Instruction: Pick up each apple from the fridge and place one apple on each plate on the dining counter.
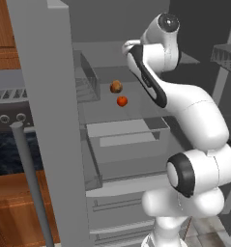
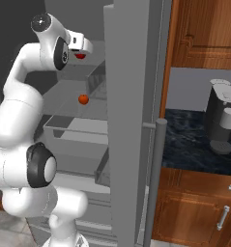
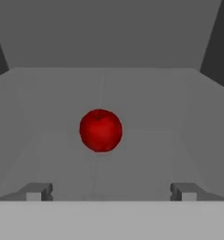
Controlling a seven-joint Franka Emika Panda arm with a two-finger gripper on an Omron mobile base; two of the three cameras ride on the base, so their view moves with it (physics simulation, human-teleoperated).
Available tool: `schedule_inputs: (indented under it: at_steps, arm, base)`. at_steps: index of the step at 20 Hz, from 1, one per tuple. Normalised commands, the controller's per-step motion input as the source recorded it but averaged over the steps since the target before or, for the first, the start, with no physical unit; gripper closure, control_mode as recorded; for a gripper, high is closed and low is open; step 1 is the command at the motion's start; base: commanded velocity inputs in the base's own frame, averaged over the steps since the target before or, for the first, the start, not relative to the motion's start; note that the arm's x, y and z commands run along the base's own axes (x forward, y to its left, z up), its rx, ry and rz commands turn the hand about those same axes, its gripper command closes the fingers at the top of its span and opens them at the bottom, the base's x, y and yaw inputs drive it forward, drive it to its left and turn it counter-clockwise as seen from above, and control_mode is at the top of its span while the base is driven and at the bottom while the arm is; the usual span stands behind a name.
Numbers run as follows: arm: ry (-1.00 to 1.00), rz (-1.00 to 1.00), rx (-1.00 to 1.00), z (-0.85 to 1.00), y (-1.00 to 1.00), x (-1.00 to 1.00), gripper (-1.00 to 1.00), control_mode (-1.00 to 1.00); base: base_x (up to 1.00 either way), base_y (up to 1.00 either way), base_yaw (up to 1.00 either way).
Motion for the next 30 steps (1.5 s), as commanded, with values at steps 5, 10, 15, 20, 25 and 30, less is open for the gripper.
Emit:
schedule_inputs:
  at_steps: [5,10,15,20,25,30]
  arm:
    - [0.01,0.0,0.01,0.0,0.0,0.51,-1.0,-1.0]
    - [0.0,0.0,0.0,-0.02,0.14,0.35,-1.0,-1.0]
    - [0.01,0.0,0.0,-0.1,0.15,0.14,-1.0,-1.0]
    - [0.03,0.0,0.0,-0.09,-0.06,0.1,-1.0,-1.0]
    - [0.01,0.0,0.0,-0.07,-0.02,0.16,-1.0,-1.0]
    - [0.0,0.0,0.0,-0.17,0.0,0.17,-1.0,-1.0]
  base:
    - [0.0,0.0,0.0]
    - [0.0,0.0,0.0]
    - [0.0,0.0,0.0]
    - [0.0,0.0,0.0]
    - [0.0,0.0,0.0]
    - [0.0,0.0,0.0]
